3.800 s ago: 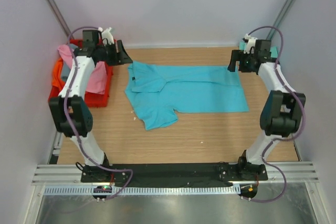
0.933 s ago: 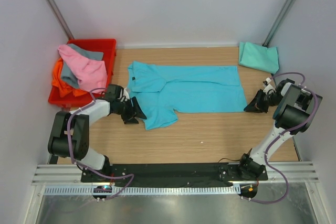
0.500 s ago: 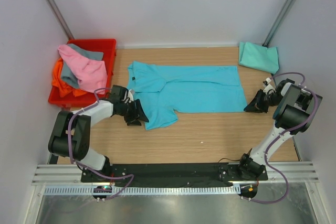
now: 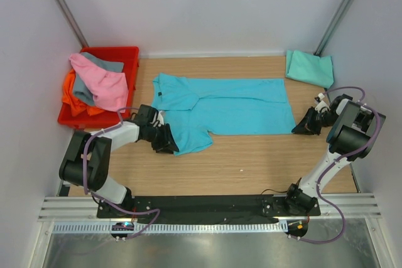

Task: Fold and stack the t-shirts
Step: Fold the tshirt

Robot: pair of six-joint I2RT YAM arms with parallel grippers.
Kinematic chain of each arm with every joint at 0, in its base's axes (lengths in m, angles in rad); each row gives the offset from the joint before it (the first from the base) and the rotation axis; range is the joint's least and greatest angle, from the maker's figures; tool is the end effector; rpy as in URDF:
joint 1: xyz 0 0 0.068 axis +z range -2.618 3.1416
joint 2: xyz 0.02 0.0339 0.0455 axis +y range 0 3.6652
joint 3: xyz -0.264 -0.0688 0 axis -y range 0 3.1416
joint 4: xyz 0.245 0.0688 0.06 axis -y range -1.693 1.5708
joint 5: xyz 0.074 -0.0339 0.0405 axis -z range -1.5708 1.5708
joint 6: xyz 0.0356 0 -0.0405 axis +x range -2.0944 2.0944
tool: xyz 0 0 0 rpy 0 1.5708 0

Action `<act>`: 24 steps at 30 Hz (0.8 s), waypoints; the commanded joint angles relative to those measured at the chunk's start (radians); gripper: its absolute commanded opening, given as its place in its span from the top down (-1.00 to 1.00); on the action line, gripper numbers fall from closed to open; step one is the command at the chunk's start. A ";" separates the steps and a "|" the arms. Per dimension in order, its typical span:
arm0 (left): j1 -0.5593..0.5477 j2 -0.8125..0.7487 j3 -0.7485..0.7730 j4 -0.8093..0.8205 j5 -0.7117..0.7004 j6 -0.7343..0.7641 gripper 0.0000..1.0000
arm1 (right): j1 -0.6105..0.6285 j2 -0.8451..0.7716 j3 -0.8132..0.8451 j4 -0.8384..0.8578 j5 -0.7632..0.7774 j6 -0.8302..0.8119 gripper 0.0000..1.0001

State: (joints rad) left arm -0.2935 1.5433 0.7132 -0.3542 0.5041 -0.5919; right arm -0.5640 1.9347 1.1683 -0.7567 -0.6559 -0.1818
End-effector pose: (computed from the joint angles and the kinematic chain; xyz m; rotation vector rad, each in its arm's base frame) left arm 0.2458 -0.0923 0.1397 -0.2837 2.8608 -0.9088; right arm 0.2964 -0.1618 0.1314 0.4980 2.6913 0.8434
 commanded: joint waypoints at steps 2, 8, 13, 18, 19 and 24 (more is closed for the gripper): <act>-0.009 0.001 -0.014 0.032 -0.012 0.009 0.32 | 0.001 0.006 0.019 0.022 0.004 -0.012 0.78; -0.035 0.005 -0.015 0.041 -0.007 0.004 0.45 | 0.001 0.007 0.016 0.025 0.004 -0.010 0.78; -0.044 0.000 -0.012 0.046 0.002 -0.003 0.72 | 0.001 0.010 0.013 0.026 0.004 -0.010 0.78; -0.042 -0.020 0.002 0.034 -0.001 -0.002 1.00 | 0.001 0.003 0.013 0.031 0.001 -0.005 0.80; -0.044 -0.023 0.020 0.018 0.002 0.000 1.00 | 0.001 0.000 0.011 0.030 -0.001 -0.005 0.80; -0.026 -0.055 0.141 -0.069 0.048 0.059 1.00 | 0.001 -0.055 0.025 0.010 -0.022 -0.005 0.86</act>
State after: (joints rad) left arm -0.3305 1.5421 0.7601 -0.3977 0.5083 -0.5793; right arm -0.5640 1.9358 1.1687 -0.7563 -0.6601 -0.1814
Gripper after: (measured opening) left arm 0.005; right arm 0.101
